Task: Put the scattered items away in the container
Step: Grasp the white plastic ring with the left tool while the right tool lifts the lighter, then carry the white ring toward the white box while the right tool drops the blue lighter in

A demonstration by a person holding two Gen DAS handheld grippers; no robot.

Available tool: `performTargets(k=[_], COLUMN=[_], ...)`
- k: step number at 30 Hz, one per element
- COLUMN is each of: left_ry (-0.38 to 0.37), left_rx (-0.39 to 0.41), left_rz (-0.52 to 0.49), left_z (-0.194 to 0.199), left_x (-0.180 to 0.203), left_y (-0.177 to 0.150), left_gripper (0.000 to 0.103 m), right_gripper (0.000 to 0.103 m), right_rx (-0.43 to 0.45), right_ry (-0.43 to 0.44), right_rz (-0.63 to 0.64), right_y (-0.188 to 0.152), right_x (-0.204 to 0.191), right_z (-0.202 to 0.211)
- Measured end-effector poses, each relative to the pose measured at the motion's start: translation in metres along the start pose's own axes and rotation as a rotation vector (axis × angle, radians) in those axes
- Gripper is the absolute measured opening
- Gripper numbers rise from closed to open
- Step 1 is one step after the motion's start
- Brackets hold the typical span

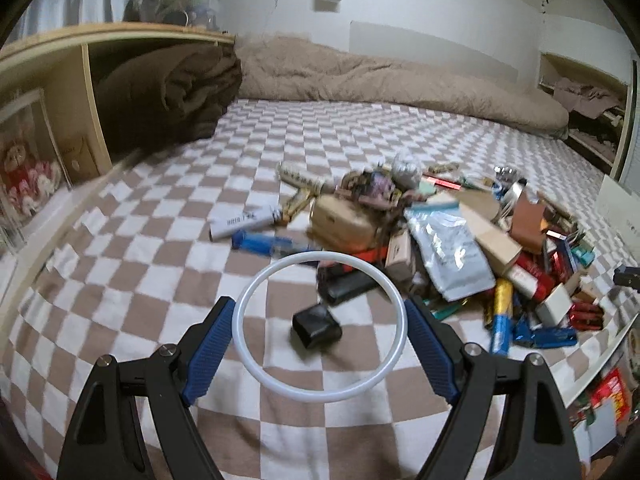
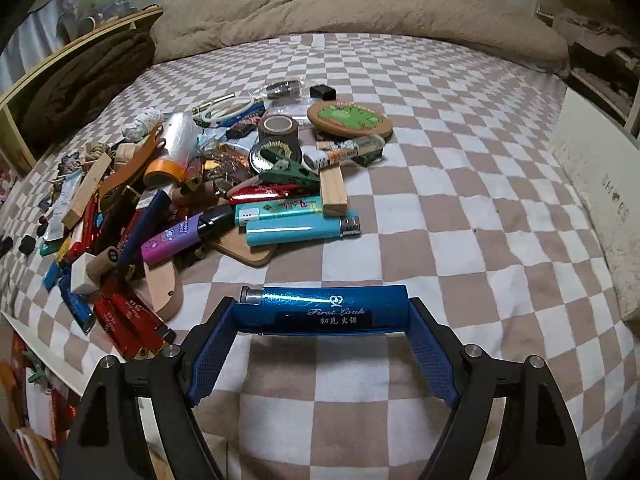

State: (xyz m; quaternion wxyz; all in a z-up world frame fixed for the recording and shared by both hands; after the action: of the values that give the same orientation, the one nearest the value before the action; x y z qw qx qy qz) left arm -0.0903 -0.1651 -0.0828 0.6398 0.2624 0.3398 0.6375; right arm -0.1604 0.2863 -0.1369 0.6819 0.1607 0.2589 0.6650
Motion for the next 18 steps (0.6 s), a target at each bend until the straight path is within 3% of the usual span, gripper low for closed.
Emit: performTargets(k=[18], left_ry=[-0.025], left_rx=[0.200], left_rz=[-0.074], left_z=[0.088], left_x=[0.033], left_y=[0.046], left_gripper=[0.085], right_gripper=[0.083], right_rx=[0.184], right_ry=[0.054], right_rz=[0.073], right_y=[0.004], right_x=[-0.029], right_z=[0.100])
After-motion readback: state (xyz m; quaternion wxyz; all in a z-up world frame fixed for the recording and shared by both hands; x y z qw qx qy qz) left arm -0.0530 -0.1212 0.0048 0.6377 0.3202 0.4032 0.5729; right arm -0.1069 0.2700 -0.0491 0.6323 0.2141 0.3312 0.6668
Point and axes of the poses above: each gripper's, at about its wrist camera, not at the fingertips, and z roughly against the way its jaws point, x to its right, y to its top, the point moved 2 cm from there along -z, roughly the way its jaws point, and after that the axes turned 8 degrees about -z, right-handed, at the moved point
